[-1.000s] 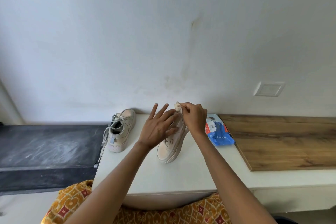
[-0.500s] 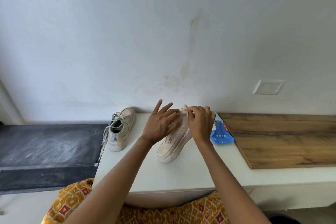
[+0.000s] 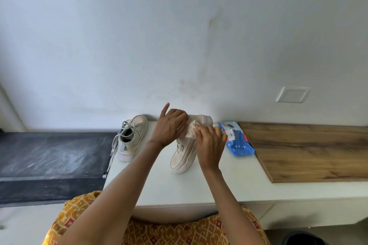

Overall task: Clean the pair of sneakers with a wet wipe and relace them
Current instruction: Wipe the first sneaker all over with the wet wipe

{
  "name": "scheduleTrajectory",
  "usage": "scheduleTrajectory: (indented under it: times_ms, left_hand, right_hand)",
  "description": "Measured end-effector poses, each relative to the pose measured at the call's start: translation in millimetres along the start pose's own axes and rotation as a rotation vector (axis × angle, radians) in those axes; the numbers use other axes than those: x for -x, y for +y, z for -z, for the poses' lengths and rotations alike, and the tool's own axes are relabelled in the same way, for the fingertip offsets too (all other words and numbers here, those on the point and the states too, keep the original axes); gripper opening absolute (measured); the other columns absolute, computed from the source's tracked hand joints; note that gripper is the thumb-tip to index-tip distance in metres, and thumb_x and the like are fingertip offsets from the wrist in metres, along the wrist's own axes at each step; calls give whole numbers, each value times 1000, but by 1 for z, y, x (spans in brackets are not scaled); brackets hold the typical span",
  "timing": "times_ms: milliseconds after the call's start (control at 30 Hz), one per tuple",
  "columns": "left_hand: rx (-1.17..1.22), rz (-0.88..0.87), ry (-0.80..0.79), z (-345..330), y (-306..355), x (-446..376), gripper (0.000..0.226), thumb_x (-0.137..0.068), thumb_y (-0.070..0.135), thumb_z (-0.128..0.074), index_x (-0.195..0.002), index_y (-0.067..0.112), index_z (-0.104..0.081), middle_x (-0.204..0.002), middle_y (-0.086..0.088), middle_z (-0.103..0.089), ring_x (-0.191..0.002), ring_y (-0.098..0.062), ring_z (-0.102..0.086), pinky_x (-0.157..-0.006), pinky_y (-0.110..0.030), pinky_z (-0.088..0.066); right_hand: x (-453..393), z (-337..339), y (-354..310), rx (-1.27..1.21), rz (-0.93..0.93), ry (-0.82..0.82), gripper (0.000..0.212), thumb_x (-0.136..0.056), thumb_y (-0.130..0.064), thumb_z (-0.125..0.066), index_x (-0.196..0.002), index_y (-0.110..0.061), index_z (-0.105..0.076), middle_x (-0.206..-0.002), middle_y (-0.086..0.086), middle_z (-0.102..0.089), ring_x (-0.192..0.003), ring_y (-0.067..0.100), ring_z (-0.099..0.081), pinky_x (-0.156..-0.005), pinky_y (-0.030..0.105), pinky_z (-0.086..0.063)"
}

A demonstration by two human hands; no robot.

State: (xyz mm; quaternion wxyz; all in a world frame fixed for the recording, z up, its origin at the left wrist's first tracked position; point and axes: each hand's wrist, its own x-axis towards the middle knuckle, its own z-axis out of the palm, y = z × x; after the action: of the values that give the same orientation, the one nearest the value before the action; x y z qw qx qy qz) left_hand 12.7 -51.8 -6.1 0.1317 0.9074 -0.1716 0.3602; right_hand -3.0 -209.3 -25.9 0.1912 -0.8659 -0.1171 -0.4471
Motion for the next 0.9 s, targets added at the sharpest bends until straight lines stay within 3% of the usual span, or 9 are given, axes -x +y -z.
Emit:
scheduleTrajectory:
  times_ms: [133,200,300,433,567,767,900]
  left_hand:
    - [76,53,36,3,-14,2,24,-93,30,-40,-89,15,-58,-90,3,-61,-82,-18,-58,-105,-39,-30]
    - [146,73,49,6,-17,5,17,-94,25,-47,-87,13,-57,-87,2,-57,-75,-17,-53,-84,-37,-44]
    - [209,165,42,8,-16,10,13,-92,25,-54,-90,13,-57,-93,5,-56,-74,-11,-52,-55,-28,-42]
    - [274,181,62,2,-8,10,11,-90,23,-60,-87,12,-57,-100,6,-59,-71,-4,-49,-55,-22,-36]
    - [272,192,94,-4,1,7,17,-88,30,-56,-89,14,-58,-104,6,-60,-74,-8,-53,-54,-27,-44]
    - [342,255,69,-3,-2,9,30,-83,41,-52,-90,13,-57,-101,4,-58,-78,-12,-56,-57,-28,-46]
    - [294,271,27,9,-23,11,22,-82,27,-67,-90,9,-59,-98,1,-57,-76,-18,-58,-56,-30,-46]
  right_hand:
    - [29,-13,-1,-29,-2,-63,19,-88,-25,-53,-87,-18,-70,-75,-1,-68,-70,20,-55,-66,30,-41]
    - [41,-17,1,-57,-10,-112,19,-89,-27,-52,-86,-19,-70,-74,-2,-68,-68,20,-55,-64,30,-42]
    - [22,-13,-1,-112,-16,-69,11,-87,-22,-58,-86,-22,-69,-72,-4,-65,-70,20,-53,-65,30,-35]
    - [-48,-9,-19,-102,-74,-11,19,-91,-27,-53,-101,-26,-69,-81,-5,-66,-79,20,-53,-67,31,-31]
    - [-69,-11,-21,-7,-65,-323,27,-92,-16,-55,-117,-23,-63,-100,5,-65,-96,26,-53,-77,35,-34]
    - [-4,-12,-16,-6,40,-139,32,-75,-9,-72,-106,-19,-68,-83,3,-64,-75,23,-58,-63,31,-42]
    - [40,-13,-2,4,124,-207,34,-69,-15,-81,-99,-23,-68,-72,-1,-64,-67,21,-55,-59,27,-37]
